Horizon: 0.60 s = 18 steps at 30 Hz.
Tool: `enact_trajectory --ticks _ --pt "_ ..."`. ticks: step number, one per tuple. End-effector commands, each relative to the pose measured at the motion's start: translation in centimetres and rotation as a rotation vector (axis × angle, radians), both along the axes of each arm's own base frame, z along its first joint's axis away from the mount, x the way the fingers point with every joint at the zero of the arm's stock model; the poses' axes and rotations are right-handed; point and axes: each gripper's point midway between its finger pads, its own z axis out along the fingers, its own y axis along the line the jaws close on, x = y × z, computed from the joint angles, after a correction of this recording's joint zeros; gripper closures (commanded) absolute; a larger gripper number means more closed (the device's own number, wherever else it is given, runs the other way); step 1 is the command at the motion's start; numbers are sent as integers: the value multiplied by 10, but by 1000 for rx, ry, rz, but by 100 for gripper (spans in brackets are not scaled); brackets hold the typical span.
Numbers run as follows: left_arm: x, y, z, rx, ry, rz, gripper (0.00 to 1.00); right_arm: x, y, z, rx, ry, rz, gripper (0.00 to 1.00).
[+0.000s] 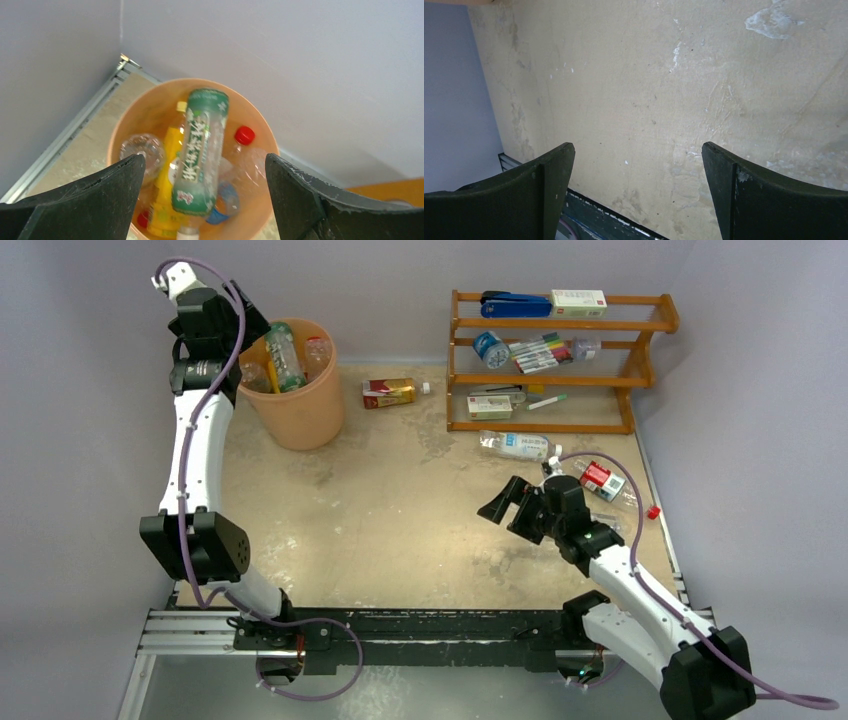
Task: Put the plastic bottles in the bin
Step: Place the plastic bottle in the trash bin.
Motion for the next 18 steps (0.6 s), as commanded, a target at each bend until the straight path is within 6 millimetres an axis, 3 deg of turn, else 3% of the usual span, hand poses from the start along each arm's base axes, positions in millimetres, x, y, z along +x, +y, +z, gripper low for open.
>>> enact_trajectory --ticks 1,9,18 --pt "-27 -56 37 -13 -52 -143 10 8 -10 29 -15 -53 -76 0" --pt "-68 -168 10 4 4 -387 10 8 -47 27 -123 13 -284 0" --pt "-114 -262 -71 32 134 -606 10 -12 -110 17 -311 205 -678 0"
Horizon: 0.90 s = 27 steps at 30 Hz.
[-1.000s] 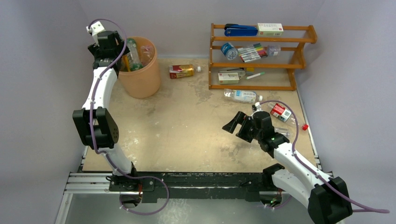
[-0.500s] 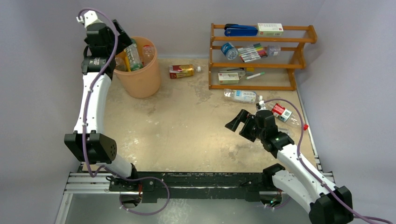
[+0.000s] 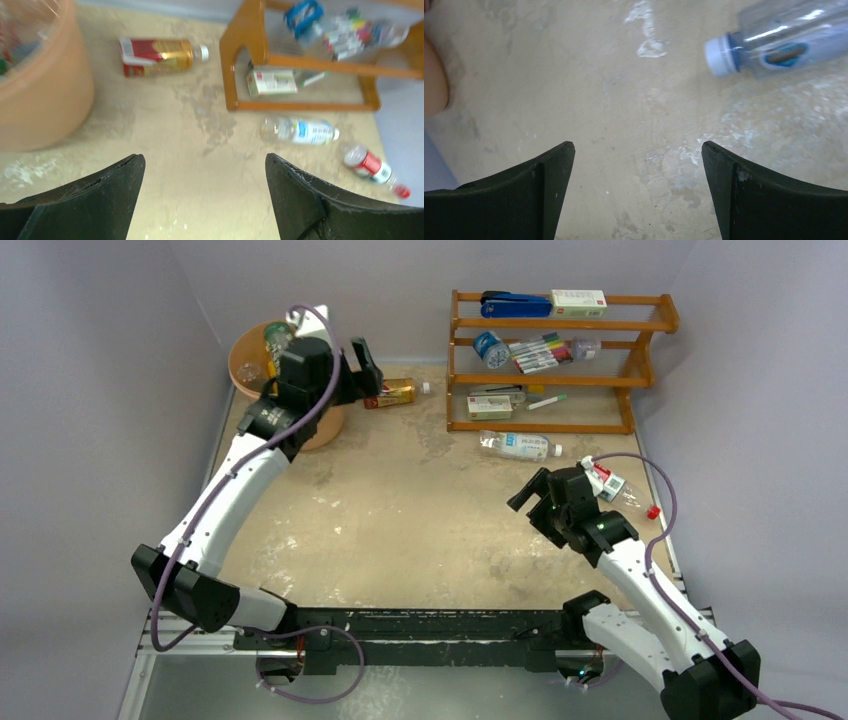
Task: Put the plastic bottles in the bin
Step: Place the plastic bottle in the trash bin, then pick up the plastic bottle at the center of the board.
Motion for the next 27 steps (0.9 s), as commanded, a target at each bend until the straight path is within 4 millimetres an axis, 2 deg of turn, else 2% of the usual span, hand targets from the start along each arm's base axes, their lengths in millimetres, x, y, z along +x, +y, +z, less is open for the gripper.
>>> enact_trajectory --ticks 1,6,10,13,16,21,24,27 --pt "-18 -31 -23 11 2 -67 10 -14 -44 9 -104 47 -287 0" --pt "-42 -66 -63 26 59 -142 10 -27 -69 22 -88 21 -520 0" --pt "-61 -88 -79 46 77 -192 10 -44 -97 31 -151 18 -711 0" --pt "-70 -99 -90 65 92 -217 10 -44 -115 34 -184 22 -789 0" --pt "-77 -107 -96 69 102 -239 10 -48 -126 27 -156 15 -900 0" --pt "-89 -112 -100 70 112 -268 11 -48 -149 27 -165 -20 -1074 2" --pt "-94 -113 -102 73 116 -282 11 -51 -159 15 -171 24 -1170 2" --pt "-97 -112 -100 75 116 -291 11 -53 -159 -2 -164 87 -1240 1"
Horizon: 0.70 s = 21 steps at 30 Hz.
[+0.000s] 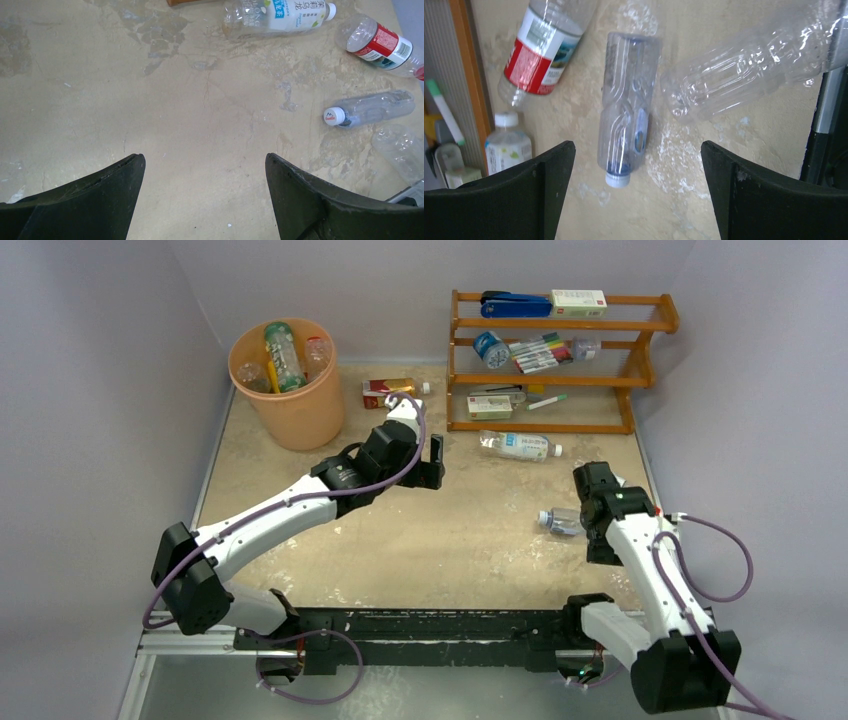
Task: Put the plastic bottles in the bin
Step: Pick up the plastic bottle at the center of the board.
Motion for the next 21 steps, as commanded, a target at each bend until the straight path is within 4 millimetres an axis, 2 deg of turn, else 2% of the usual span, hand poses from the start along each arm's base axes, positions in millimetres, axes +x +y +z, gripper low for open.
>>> enact_trajectory --ticks 1,6,10,21 --pt "-1 -3 20 -53 -44 0 11 -12 -11 -21 -3 52 -163 1" --pt "-3 -1 17 -37 -38 -9 11 -24 -10 -43 22 91 -235 1" --pt "-6 1 13 -29 -29 -13 11 -33 -18 -51 2 87 -291 1" --pt "-10 6 4 -4 -4 -3 11 -38 -42 -50 -111 71 -367 1"
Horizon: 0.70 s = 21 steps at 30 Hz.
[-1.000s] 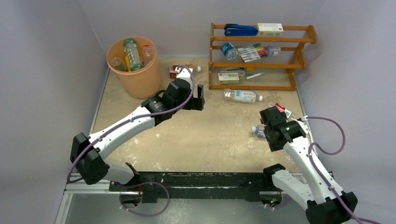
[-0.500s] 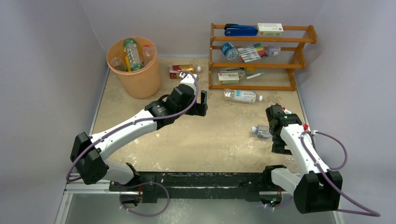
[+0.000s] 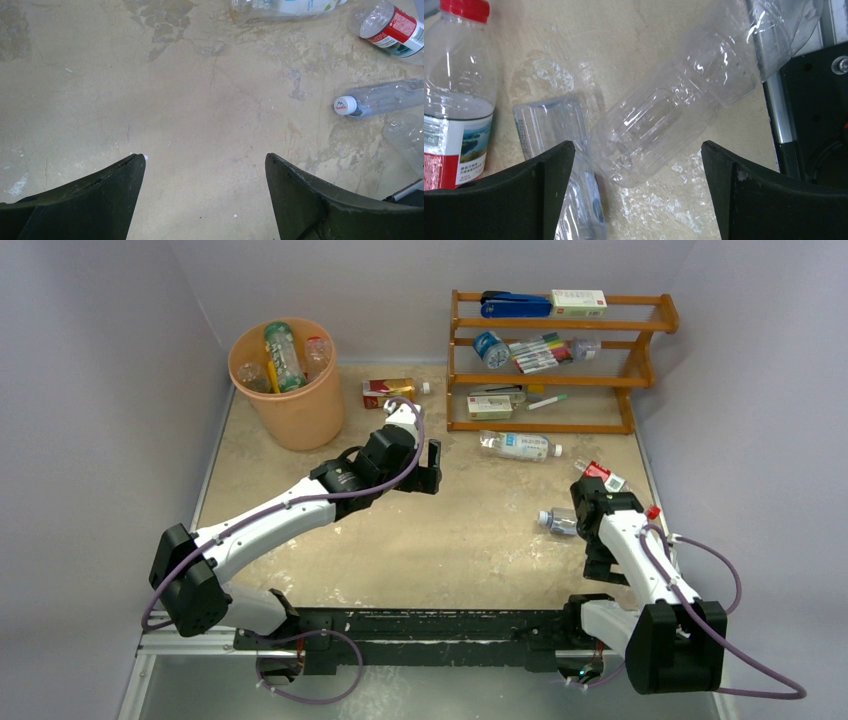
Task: Put the plastic bottles in the bin
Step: Pick up the plastic bottle at the center of the board.
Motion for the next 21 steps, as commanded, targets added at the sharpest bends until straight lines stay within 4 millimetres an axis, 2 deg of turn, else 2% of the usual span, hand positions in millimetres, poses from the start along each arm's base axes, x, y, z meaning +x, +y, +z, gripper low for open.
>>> enact_trajectory --ticks 1,9,14,21 --pt "-2 0 16 -23 -28 1 11 -3 -21 7 -117 -69 -136 1" --pt "-1 -2 16 6 -21 9 11 -5 -37 6 -181 -16 -159 0" --pt "-1 -5 13 16 -16 7 11 -5 -39 -4 -162 34 -152 0" --pt "-1 -11 4 29 -5 -2 11 12 -38 -4 -122 38 -86 1"
